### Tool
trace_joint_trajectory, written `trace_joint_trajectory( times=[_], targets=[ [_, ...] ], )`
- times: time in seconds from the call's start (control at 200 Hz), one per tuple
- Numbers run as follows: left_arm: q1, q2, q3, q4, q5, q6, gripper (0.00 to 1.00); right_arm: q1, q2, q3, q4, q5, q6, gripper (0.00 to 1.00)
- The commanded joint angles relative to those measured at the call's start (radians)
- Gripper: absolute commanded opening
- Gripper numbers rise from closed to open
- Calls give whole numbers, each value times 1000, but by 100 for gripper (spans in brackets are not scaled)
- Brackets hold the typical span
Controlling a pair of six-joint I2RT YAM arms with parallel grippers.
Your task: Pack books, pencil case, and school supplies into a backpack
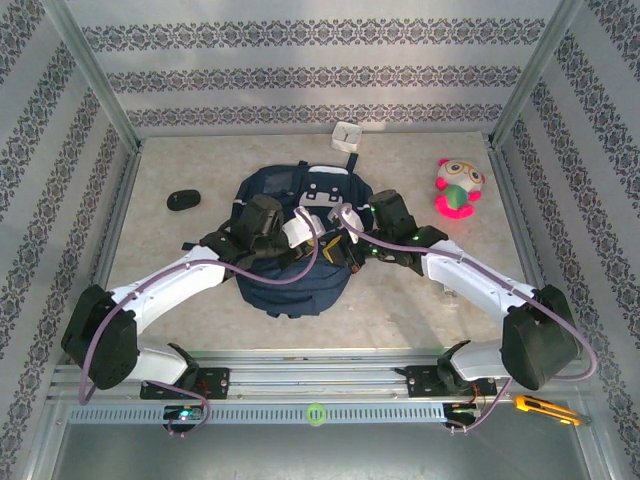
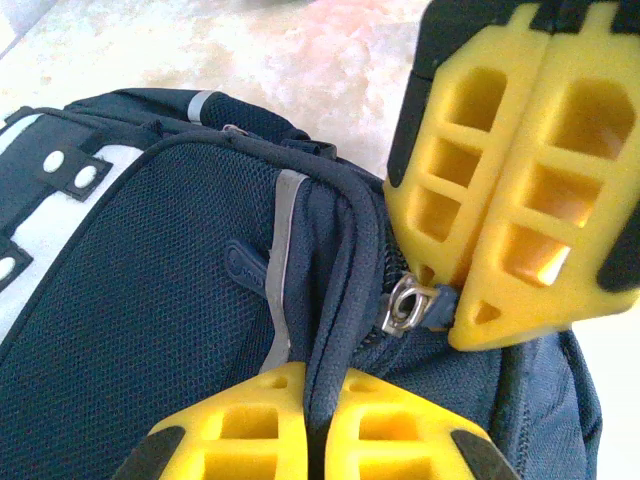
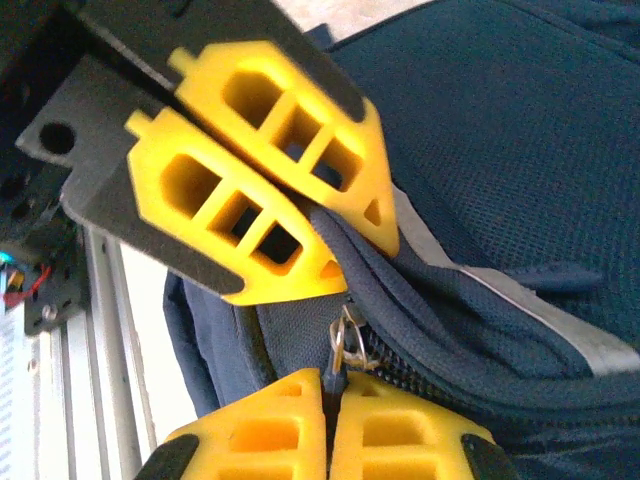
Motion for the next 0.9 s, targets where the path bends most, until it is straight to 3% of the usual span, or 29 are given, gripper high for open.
trace_joint_trajectory(
  times=[0.0, 0.07, 0.155, 0.225, 0.335, 0.44, 0.55, 0.899],
  targets=[
    [-4, 24, 12, 274, -76, -85, 0, 90, -33, -25, 130, -88, 148, 0],
    [-4, 16, -5, 302, -69, -81, 0, 90, -45, -39, 136, -73, 187, 0],
    [-4, 2, -25, 308, -51, -31, 0, 78, -86, -51, 111, -61, 218, 22],
    [-4, -12, -55, 321, -10, 38, 0, 38, -140, -52, 95, -67, 342, 41],
    [-3, -28, -129, 423, 45, 115, 2, -48, -232, -37, 75, -88, 568, 51],
    [1, -18, -166, 492, 111, 152, 3, -117, -290, -54, 53, -21, 753, 56],
    [10, -11, -187, 539, 179, 165, 3, -180, -247, -75, 69, -67, 952, 49],
    [16, -27, -203, 512, 238, 186, 3, -159, -63, -77, 238, -98, 1066, 49]
  ],
)
